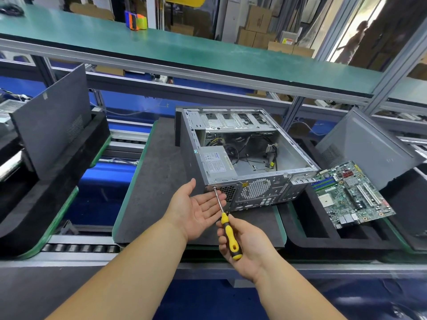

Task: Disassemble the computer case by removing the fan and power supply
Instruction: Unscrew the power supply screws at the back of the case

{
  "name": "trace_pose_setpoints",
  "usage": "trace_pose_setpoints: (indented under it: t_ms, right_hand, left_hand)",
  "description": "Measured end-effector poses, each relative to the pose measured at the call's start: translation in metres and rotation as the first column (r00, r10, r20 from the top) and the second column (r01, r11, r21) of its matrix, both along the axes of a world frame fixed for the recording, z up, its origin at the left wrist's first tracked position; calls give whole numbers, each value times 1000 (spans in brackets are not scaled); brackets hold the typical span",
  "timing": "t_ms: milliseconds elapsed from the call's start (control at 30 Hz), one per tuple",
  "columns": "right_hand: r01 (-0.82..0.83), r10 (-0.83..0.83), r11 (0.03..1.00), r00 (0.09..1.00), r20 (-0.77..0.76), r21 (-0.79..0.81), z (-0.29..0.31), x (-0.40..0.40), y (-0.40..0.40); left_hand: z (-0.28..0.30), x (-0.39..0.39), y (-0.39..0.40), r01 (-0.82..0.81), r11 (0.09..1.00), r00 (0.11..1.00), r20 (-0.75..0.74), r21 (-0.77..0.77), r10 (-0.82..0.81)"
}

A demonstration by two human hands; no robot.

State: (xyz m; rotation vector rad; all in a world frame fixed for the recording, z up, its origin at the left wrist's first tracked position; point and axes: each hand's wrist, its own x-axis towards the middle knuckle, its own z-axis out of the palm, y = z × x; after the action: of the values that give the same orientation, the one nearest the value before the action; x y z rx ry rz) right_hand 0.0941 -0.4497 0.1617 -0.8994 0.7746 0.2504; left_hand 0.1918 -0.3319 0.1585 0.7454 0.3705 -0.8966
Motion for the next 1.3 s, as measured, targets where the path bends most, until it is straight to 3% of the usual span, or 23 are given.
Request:
trace_pose_setpoints:
  t_ms: [233, 567, 833, 1133, 1300]
  right_hand:
    - [3, -4, 993, 1000, -6, -117, 2, 1, 2]
    - [-53, 54, 996, 998, -10, 69, 2, 7, -4]
    - [-66, 63, 994, 998, -26, -91, -1, 5, -5]
    - [-82, 80, 992, 997, 24, 101, 0, 5, -7]
    - [-73, 71, 996, 997, 28, 57, -1, 4, -6]
  left_hand:
    - [2, 3, 0, -16, 1000, 999, -34, -17, 15]
    - [-3, 4, -1, -32, 999, 998, -52, -32, 31]
    - [-4, 5, -1, -34, 999, 998, -58, -35, 32]
    - [-1, 3, -1, -34, 999, 998, -48, -22, 33]
    - [-2, 4, -3, -40, 999, 998, -52, -25, 39]
